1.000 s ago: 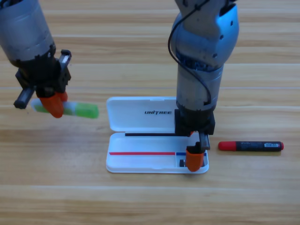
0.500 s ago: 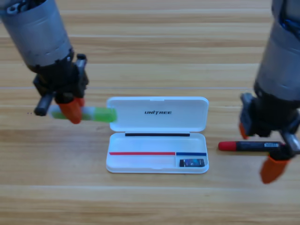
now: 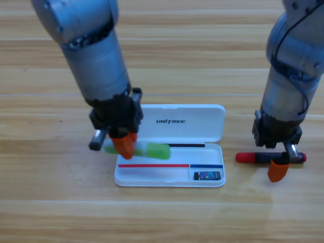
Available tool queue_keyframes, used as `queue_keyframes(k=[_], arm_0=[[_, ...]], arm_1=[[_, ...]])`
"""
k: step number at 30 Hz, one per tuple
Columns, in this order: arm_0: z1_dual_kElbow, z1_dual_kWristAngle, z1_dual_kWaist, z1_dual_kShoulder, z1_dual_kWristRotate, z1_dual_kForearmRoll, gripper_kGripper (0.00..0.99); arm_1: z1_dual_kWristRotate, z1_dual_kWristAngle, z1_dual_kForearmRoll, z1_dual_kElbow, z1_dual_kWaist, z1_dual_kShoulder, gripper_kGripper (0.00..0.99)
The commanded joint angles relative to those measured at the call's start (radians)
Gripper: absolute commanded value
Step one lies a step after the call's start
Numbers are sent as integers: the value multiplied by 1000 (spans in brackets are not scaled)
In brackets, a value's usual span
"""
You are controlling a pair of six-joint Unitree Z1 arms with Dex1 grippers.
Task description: Clean up eraser and pencils
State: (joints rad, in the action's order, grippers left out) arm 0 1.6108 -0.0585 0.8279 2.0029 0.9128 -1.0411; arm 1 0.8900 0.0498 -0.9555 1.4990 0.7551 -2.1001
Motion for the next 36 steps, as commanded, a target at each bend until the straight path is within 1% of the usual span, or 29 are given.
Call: queue_keyframes(k=[1,5,7,8,10,11,13,14,18,21,24,28,36], arm_0=[[17,11,25,105,-8,33,0],[31,20,27,135,-12,46,0],[40,23,30,151,-17,47,0],[44,23,31,158,-17,49,0],[52,25,36,169,-20,53,0],[52,25,37,175,-20,58,0],[54,25,40,186,-23,64,0],[55,26,42,191,-23,66,0],[64,29,46,206,-26,67,0],[66,32,46,212,-28,67,0],[69,39,46,212,-32,67,0],[67,45,48,209,-38,66,0],[61,57,50,194,-52,66,0]], arm_1=[[24,10,35,-23,-57,-103,834],[41,16,44,-31,-79,-129,805],[50,16,46,-36,-86,-138,709],[57,16,46,-39,-91,-141,638],[66,15,46,-45,-97,-147,443],[69,13,46,-46,-100,-149,321],[75,8,50,-51,-103,-150,26],[76,8,54,-54,-105,-150,0],[75,18,57,-59,-106,-136,0],[73,8,52,-66,-106,-100,0],[73,-15,24,-62,-106,-60,0],[72,-18,-5,-48,-106,-18,0],[69,-22,-20,-39,-106,32,0]])
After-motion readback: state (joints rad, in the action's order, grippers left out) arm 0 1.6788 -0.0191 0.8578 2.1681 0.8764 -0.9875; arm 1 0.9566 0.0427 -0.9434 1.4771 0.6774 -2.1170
